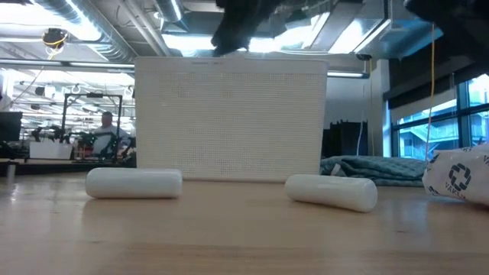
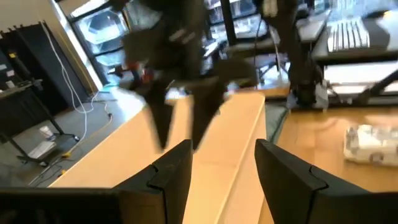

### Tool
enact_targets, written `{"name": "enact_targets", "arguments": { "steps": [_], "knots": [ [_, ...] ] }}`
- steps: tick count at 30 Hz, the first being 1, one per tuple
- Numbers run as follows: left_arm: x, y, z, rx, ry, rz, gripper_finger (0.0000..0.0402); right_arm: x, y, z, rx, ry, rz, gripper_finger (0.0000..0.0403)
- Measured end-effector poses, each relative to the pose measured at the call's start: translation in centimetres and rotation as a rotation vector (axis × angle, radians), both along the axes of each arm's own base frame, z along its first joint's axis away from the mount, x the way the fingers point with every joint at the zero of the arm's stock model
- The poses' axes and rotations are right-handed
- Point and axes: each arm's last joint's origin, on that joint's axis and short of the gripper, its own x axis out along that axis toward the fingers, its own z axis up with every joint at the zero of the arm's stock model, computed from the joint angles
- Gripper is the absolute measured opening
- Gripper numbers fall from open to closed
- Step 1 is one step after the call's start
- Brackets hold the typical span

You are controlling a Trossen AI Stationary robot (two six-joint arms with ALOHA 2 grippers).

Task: Pick & place medical supplies in basket/bin
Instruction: Put the right rolled white gauze into the white bin

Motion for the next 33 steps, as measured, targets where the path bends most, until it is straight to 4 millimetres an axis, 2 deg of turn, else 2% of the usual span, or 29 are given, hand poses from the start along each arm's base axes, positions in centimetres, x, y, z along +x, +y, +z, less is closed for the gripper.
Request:
{"name": "enact_targets", "arguments": {
  "steps": [2,5,8,11,14,19,22,26,33],
  "knots": [
    [-0.2,0.1,-0.1,-0.004,0.016,-0.009,0.0169,-0.9,2.8,0.8,-0.073,0.084,-0.042,0.0215],
    [-0.5,0.1,-0.2,-0.012,0.034,-0.049,0.0169,-2.3,7.0,2.1,-0.089,0.153,-0.110,0.0215],
    [-0.6,0.1,-0.3,-0.016,0.043,-0.081,0.0169,-4.2,11.0,3.7,0.014,0.178,-0.223,0.0215],
    [-0.7,0.1,-0.3,-0.019,0.048,-0.102,0.0169,-5.2,15.0,3.5,0.077,0.243,-0.318,0.0215],
    [-0.7,0.0,-0.3,-0.009,0.059,-0.121,0.0169,-5.4,18.7,1.0,0.026,0.319,-0.399,0.0215],
    [-0.7,-0.1,-0.4,-0.007,0.064,-0.149,0.0169,-5.7,22.8,-6.0,0.045,0.454,-0.517,0.0215],
    [-0.7,-0.1,-0.4,-0.015,0.063,-0.167,0.0169,-5.9,24.1,-9.7,0.061,0.467,-0.548,0.0215],
    [-0.7,-0.2,-0.4,-0.023,0.067,-0.201,0.0169,-5.7,25.3,-13.6,0.129,0.450,-0.493,0.0215],
    [-0.8,-0.2,-0.9,-0.046,0.112,-0.203,0.0169,-6.4,26.6,-17.7,0.232,0.436,-0.447,0.0208]
  ]
}}
